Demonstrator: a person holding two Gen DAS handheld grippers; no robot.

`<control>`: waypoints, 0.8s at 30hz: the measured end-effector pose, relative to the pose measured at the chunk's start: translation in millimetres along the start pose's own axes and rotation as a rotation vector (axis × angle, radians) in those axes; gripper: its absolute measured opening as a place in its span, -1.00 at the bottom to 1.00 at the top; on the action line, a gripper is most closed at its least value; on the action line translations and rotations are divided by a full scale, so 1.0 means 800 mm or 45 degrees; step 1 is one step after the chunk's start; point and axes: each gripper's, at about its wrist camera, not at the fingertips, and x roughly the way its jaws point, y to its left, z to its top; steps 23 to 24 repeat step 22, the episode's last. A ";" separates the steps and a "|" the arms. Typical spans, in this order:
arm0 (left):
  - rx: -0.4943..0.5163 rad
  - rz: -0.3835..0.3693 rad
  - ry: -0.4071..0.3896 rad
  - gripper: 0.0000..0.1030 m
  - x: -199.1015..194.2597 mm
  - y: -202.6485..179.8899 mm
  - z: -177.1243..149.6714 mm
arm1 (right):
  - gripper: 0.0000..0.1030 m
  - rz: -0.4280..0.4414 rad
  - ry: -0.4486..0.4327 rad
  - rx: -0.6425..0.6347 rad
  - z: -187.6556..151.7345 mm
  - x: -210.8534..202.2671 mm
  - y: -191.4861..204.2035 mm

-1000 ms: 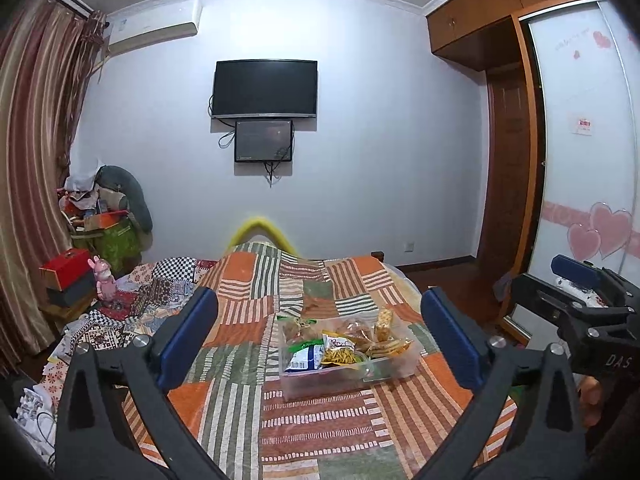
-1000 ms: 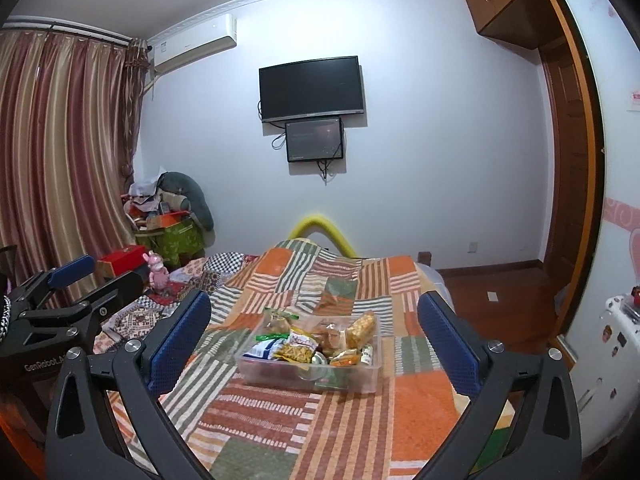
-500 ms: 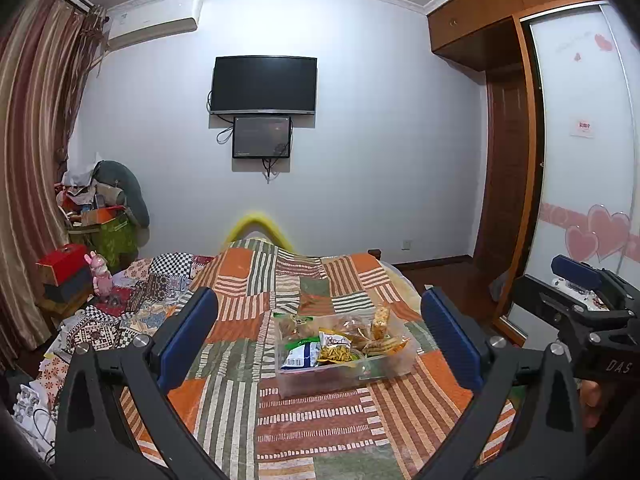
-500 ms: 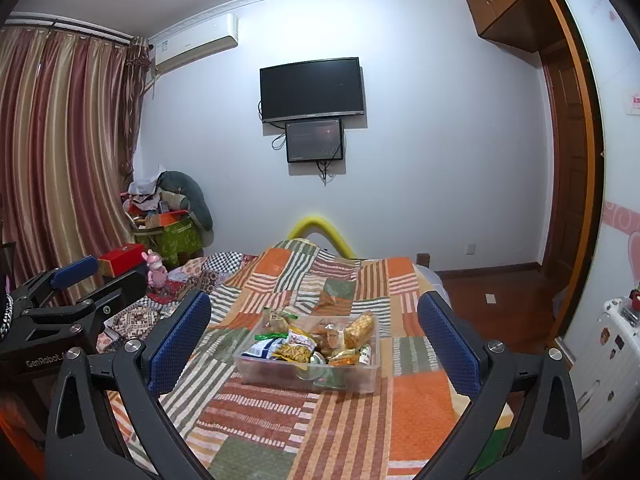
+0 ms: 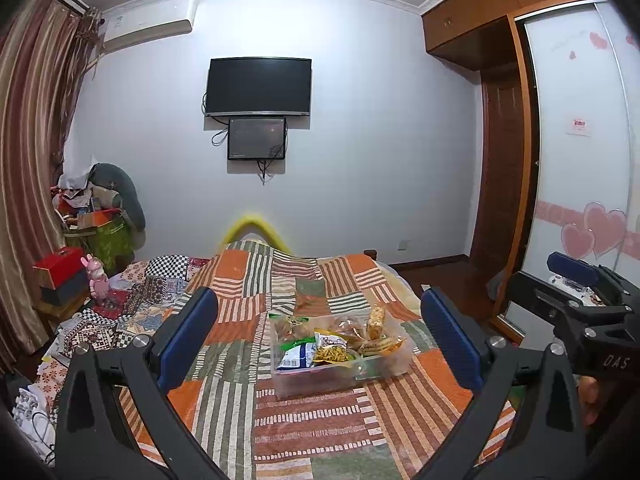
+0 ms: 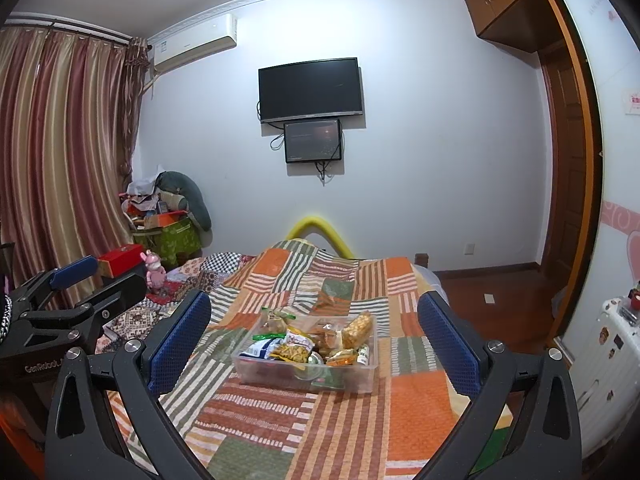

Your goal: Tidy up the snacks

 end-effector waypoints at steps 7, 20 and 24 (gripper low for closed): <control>-0.005 -0.021 -0.003 1.00 0.000 0.000 0.001 | 1.00 -0.002 -0.006 -0.004 -0.001 -0.001 -0.001; -0.002 -0.049 0.015 1.00 0.004 -0.003 -0.004 | 1.00 -0.005 -0.004 -0.001 -0.001 0.002 -0.004; -0.001 -0.050 0.020 1.00 0.005 -0.004 -0.005 | 1.00 -0.004 -0.004 -0.002 -0.002 0.002 -0.004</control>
